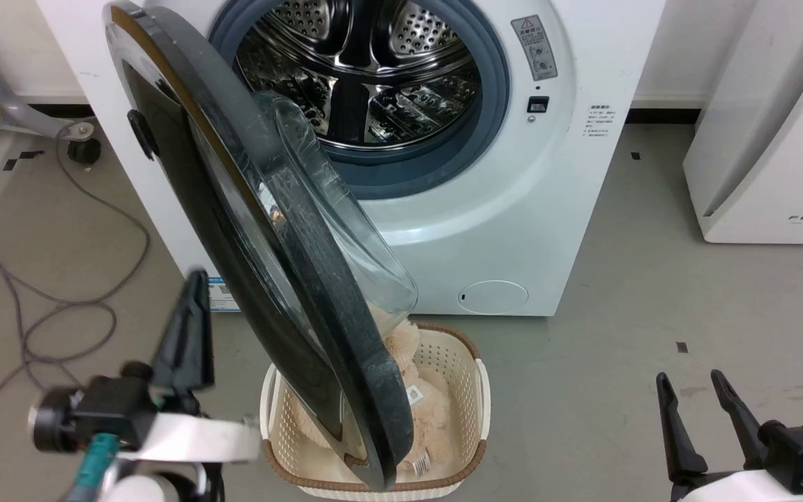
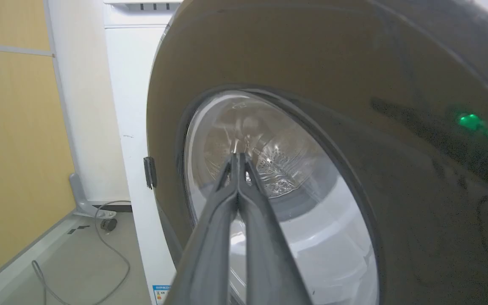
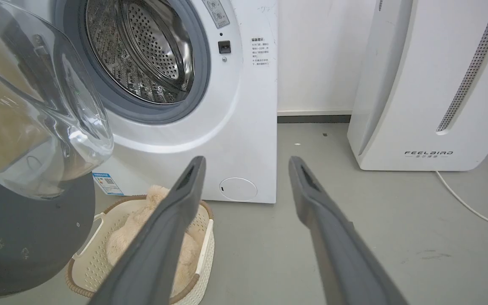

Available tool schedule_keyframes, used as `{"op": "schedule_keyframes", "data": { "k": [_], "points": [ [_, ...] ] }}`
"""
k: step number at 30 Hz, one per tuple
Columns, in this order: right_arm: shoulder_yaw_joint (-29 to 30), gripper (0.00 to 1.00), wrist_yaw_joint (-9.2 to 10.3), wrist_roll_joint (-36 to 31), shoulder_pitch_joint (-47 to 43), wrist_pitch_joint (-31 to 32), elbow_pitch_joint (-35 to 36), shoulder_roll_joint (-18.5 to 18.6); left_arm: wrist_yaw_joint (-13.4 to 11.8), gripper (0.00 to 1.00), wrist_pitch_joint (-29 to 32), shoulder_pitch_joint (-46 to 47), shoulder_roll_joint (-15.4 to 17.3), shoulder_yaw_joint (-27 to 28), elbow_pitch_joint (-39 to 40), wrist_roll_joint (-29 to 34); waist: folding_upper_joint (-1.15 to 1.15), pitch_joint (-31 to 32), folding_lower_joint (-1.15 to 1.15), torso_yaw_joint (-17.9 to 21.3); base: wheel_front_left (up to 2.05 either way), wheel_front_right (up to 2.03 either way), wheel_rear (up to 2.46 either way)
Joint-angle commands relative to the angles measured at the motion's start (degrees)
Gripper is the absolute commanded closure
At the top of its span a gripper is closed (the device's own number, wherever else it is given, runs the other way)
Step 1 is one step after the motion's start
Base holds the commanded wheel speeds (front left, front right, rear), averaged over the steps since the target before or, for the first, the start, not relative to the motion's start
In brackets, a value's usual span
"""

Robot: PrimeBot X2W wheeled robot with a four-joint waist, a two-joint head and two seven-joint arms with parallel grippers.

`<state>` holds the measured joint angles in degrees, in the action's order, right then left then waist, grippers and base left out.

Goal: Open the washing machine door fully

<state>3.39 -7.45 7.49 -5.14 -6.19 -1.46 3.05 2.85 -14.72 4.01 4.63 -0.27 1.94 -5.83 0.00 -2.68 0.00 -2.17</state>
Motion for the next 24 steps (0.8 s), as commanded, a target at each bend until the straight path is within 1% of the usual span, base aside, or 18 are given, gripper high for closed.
{"op": "schedule_keyframes", "data": {
  "k": [1, 8, 13, 18, 21, 24],
  "points": [
    [0.1, 0.0, -0.03, -0.4, 0.5, -0.3, -0.2, -0.2, -0.5, 1.0, -0.3, 1.5, 0.5, 0.4, 2.1, 0.5, 0.0, 0.0, 0.0, -0.1, 0.0, 0.0, 0.0],
    [0.1, 0.0, -0.03, -0.2, 0.3, -0.4, -0.6, -0.2, -1.0, 1.0, -0.3, 4.1, 0.7, 0.2, 14.3, 2.1, 0.0, 0.3, 0.0, -0.1, 0.0, 0.0, 0.0],
    [0.1, 0.0, -0.03, -0.1, 0.1, -0.3, -0.9, -0.2, -0.6, 1.0, -0.3, 5.9, 0.4, -1.7, 23.5, 2.8, 0.0, 0.6, 0.0, 0.1, 0.0, 0.0, 0.0],
    [0.1, 0.0, -0.03, 0.1, 0.0, -0.2, -1.1, -0.2, 1.0, 1.0, -0.3, 6.8, 0.2, -6.0, 29.8, 2.7, 0.0, 0.7, 0.0, 0.2, 0.0, 0.0, 0.0],
    [0.1, 0.0, -0.03, 0.3, -0.1, 0.1, -1.3, -0.2, 1.7, 1.0, 0.1, 6.5, -0.1, -9.6, 31.4, 2.2, 0.0, 0.7, 0.0, 0.2, 0.0, 0.0, 0.0],
    [0.0, 0.0, -0.03, 0.5, -0.2, 0.5, -1.6, -0.2, 2.6, 1.0, 2.0, 5.8, -0.3, -14.5, 31.6, 0.7, 0.0, 0.7, 0.0, 0.2, 0.0, 0.0, 0.0]
  ]
}}
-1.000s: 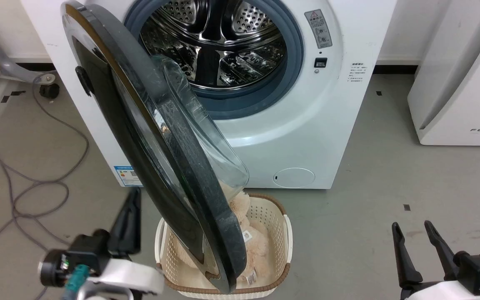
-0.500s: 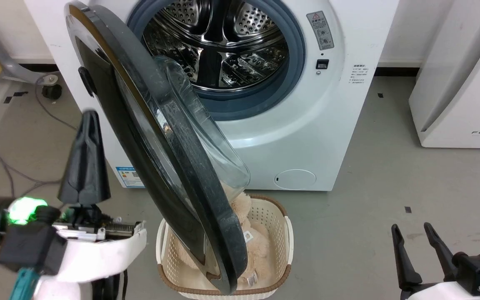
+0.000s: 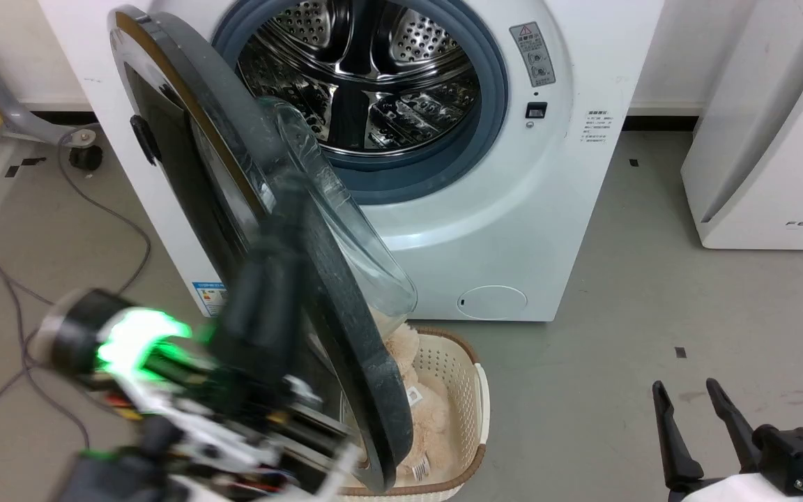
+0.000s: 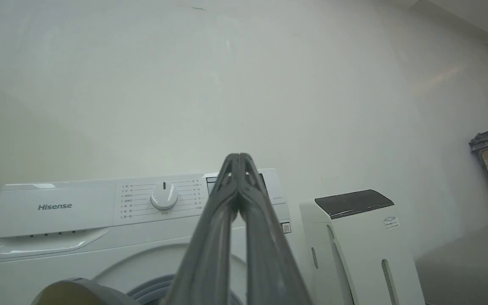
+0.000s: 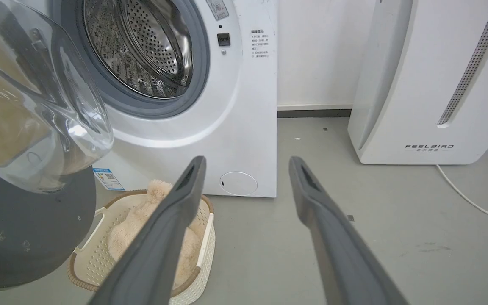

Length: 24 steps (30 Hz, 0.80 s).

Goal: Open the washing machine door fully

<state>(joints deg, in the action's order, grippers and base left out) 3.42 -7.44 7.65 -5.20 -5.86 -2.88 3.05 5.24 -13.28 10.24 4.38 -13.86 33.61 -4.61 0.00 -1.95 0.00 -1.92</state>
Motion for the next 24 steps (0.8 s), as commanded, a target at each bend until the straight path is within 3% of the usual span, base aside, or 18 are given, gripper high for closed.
{"op": "schedule_keyframes", "data": {
  "k": [1, 14, 20, 24],
  "points": [
    [-0.1, 0.0, -0.05, 0.3, -0.2, 0.2, -0.2, -0.2, 0.5, 1.0, 1.3, -0.8, -0.1, -2.6, -0.4, -1.0, 0.0, 0.0, 0.0, 0.0, 0.0, 0.0, 0.0],
    [-0.3, 0.0, -0.05, 0.7, -0.2, -0.2, -1.1, -0.2, 1.5, 1.0, 14.3, -10.7, 0.9, -17.8, -7.4, -7.3, 0.0, -0.1, 0.0, 0.3, 0.0, 0.0, 0.0],
    [-0.4, 0.0, -0.05, 1.0, 0.2, -0.3, -1.6, -0.2, 1.3, 1.0, 21.3, -13.6, 1.8, -20.3, -11.7, -9.1, 0.0, -0.6, 0.0, 0.0, 0.0, 0.0, 0.0],
    [-0.5, 0.0, -0.05, 1.1, 0.7, -0.4, -1.9, -0.2, 0.2, 1.0, 21.8, -12.7, 1.6, -19.8, -16.2, -8.4, 0.0, -0.9, 0.0, 0.0, 0.0, 0.0, 0.0]
  ]
}}
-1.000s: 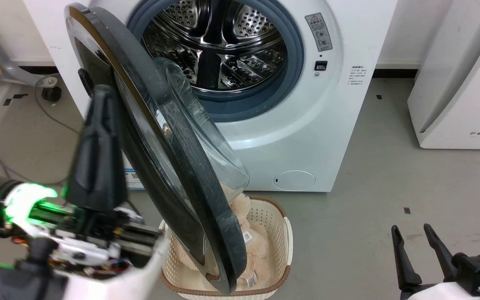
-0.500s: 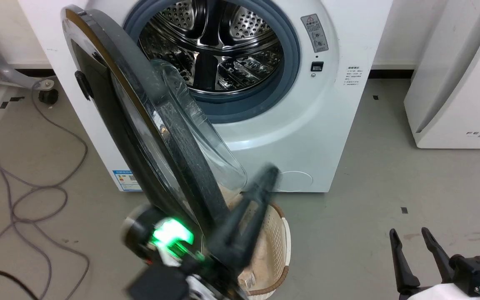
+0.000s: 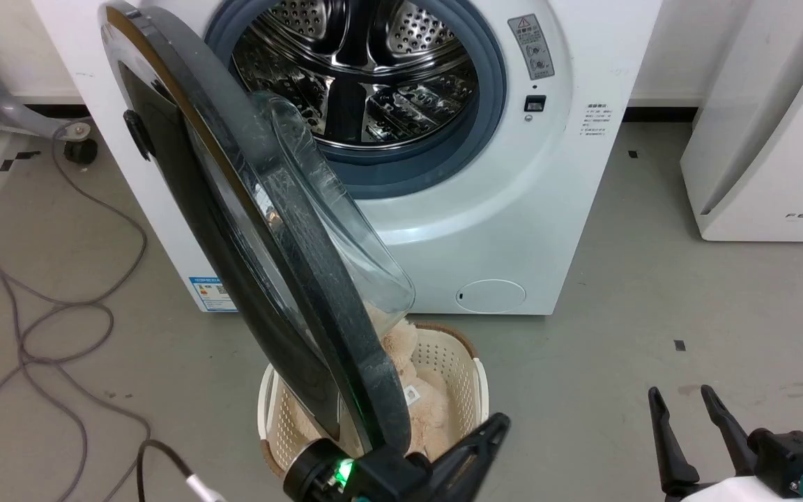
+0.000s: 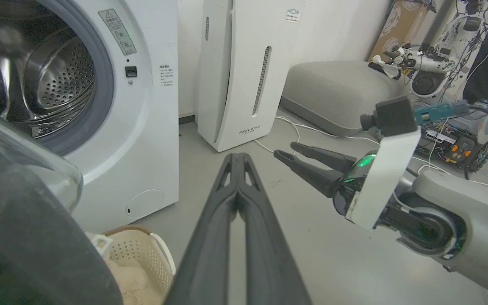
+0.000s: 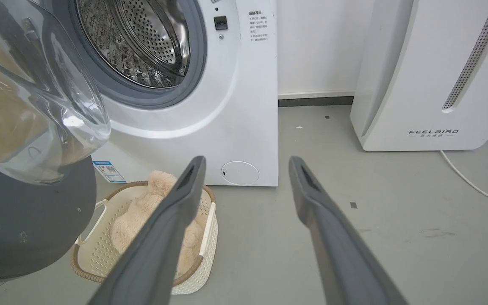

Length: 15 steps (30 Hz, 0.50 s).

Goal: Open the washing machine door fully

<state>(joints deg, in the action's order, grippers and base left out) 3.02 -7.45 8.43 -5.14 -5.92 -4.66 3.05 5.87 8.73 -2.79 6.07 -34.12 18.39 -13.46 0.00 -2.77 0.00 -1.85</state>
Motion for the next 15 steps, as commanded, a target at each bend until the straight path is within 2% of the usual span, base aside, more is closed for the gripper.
{"op": "schedule_keyframes", "data": {
  "k": [1, 4, 10, 15],
  "points": [
    [-0.1, 0.0, -0.03, 0.4, 0.7, -0.3, -0.2, -0.2, -0.9, 1.0, -0.4, 0.9, -0.2, 0.8, -2.3, 0.9, 0.0, -0.1, 0.0, 0.0, 0.0, 0.0, 0.0],
    [-0.2, 0.0, -0.03, 0.4, 0.8, -0.4, -0.4, -0.2, -2.0, 1.0, -1.1, 2.4, -0.7, 1.5, -4.8, 1.3, 0.0, -0.2, 0.0, 0.0, 0.0, 0.0, 0.0],
    [-0.6, 0.0, -0.03, 0.9, 1.0, -0.5, -1.2, -0.2, -6.1, 1.0, -3.7, 6.4, -1.9, 4.6, -10.9, 1.7, 0.0, -0.4, 0.0, 0.5, 0.0, 0.0, 0.0],
    [-0.6, 0.0, -0.03, 1.3, 1.0, -0.7, -1.8, -0.2, -7.9, 1.0, -4.7, 7.4, -2.2, 5.6, -13.0, 1.4, 0.0, -0.5, 0.0, 0.6, 0.0, 0.0, 0.0]
  ]
}}
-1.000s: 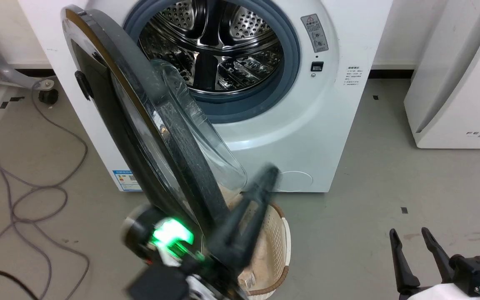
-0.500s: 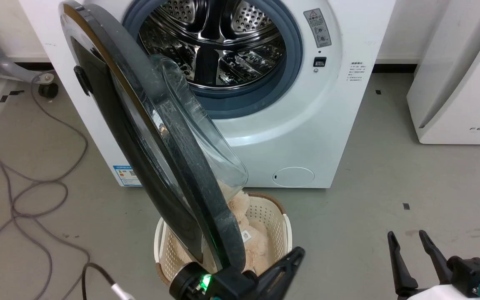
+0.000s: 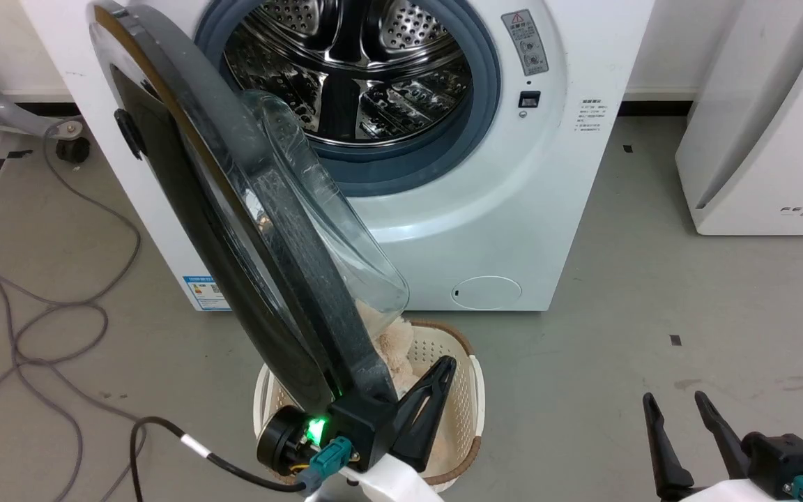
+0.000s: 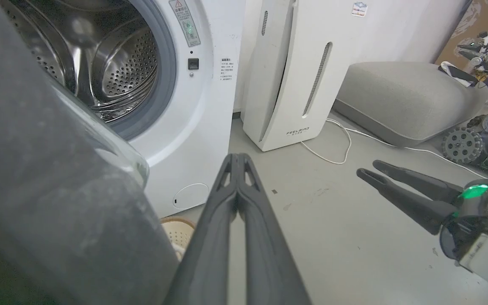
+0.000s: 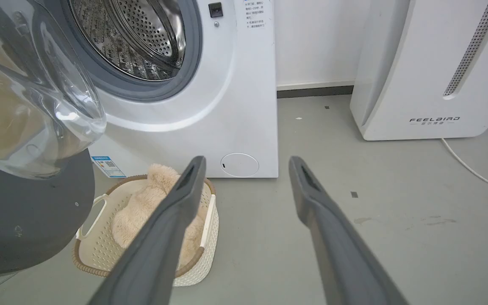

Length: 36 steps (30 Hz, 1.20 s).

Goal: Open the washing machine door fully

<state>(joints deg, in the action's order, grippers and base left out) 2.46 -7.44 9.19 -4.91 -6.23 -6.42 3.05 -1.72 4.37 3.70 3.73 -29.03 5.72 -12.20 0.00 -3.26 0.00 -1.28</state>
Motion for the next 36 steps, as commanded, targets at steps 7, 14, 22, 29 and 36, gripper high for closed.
{"op": "schedule_keyframes", "data": {
  "k": [7, 14, 22, 29, 36],
  "points": [
    [-0.1, 0.0, -0.05, 1.0, 0.8, -0.5, -1.0, -0.2, -2.1, 1.0, -0.8, -0.9, 0.4, 1.2, 0.9, -0.2, 0.0, 0.3, 0.0, -0.3, 0.0, 0.0, 0.0],
    [-0.7, 0.0, -0.05, 1.5, 0.6, -0.2, -1.9, -0.2, -4.1, 1.0, -1.7, -5.4, 1.8, 2.9, 5.4, -1.3, 0.0, 1.1, 0.0, -1.2, 0.0, 0.0, 0.0],
    [-0.6, 0.0, -0.05, 1.6, -0.3, 0.3, -2.4, -0.2, -6.5, 1.0, -0.8, -10.2, 3.0, 3.9, 10.9, -1.8, 0.0, 1.9, 0.0, -3.6, 0.0, 0.0, 0.0],
    [-0.6, 0.0, -0.05, 1.5, -1.0, 0.8, -2.3, -0.2, -9.0, 1.0, 0.5, -14.3, 4.7, 5.5, 14.3, -1.3, 0.0, 2.3, 0.0, -6.4, 0.0, 0.0, 0.0],
    [0.2, 0.0, -0.05, 1.4, -2.2, 1.2, -1.9, -0.2, -11.4, 1.0, 0.8, -17.6, 5.7, 7.3, 16.5, -1.0, 0.0, 2.5, 0.0, -10.2, 0.0, 0.0, 0.0]
  ]
}}
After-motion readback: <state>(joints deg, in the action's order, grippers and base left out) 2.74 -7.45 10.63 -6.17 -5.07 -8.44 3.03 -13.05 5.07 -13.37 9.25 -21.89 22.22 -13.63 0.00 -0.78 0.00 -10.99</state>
